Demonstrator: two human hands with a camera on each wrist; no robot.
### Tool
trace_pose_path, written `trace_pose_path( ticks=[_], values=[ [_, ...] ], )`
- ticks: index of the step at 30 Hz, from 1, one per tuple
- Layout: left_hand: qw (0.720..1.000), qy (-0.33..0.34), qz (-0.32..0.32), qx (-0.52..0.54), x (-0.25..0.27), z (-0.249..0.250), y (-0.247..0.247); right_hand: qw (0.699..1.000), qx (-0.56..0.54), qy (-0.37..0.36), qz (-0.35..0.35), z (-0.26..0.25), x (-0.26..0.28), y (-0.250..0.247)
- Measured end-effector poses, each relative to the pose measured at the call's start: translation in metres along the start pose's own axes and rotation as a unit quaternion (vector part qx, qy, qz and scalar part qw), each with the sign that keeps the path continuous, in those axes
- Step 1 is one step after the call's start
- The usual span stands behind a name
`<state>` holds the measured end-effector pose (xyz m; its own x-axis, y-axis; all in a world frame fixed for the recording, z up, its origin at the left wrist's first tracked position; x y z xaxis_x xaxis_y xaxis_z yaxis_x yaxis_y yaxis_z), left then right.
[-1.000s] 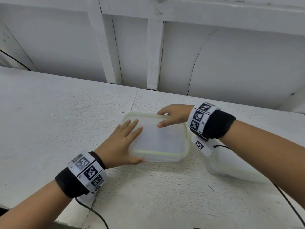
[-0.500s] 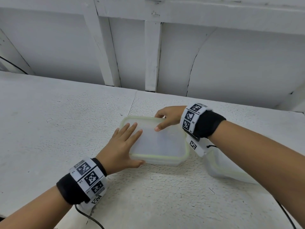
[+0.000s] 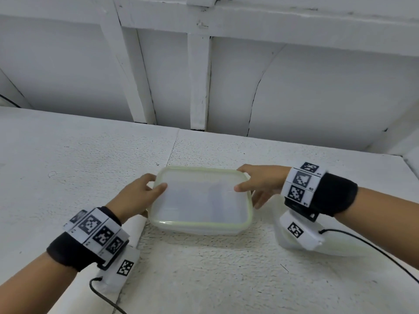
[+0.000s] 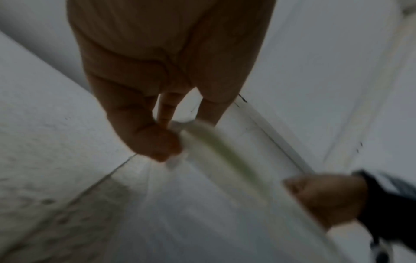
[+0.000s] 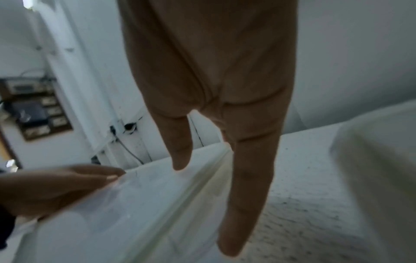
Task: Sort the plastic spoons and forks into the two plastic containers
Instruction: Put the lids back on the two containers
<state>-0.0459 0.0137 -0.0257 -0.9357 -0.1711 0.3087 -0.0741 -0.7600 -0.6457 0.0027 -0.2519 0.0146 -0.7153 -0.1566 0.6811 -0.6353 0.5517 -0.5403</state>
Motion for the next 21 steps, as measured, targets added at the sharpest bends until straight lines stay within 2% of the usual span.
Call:
trace_pose_path(
  ticks=[3,6,11,17,21],
  values=[
    [0.997,-0.038,-0.035,0.054,-0.013,0.011,-0.007,0.998,-0.053,0.026,0.005,0.002,-0.007,-0.002],
    [0.996,-0.037,-0.02,0.077,-0.038,0.024,-0.015,0.991,-0.125,0.035,0.039,-0.007,-0.021,-0.017],
    [0.989,-0.035,0.007,0.142,-0.098,0.051,-0.018,0.954,-0.268,0.05,0.125,-0.025,-0.056,-0.052],
    [0.984,-0.044,0.046,0.164,-0.146,0.071,-0.008,0.905,-0.358,0.073,0.219,-0.03,-0.104,-0.075],
    [0.984,-0.028,0.065,0.162,-0.16,0.074,-0.005,0.897,-0.369,0.059,0.236,-0.028,-0.114,-0.078]
  ],
)
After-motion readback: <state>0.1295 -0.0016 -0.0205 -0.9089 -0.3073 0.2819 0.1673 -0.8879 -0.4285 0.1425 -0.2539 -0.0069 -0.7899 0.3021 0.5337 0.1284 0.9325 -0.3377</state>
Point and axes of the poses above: each hand's wrist, its own x-axis away from the middle knuckle, its own y-axis out of the palm, z = x × y, the point moved 2 cm from there along -x, towards the middle knuckle, and after that the axes turned 7 degrees about z, right-handed, at the moved point
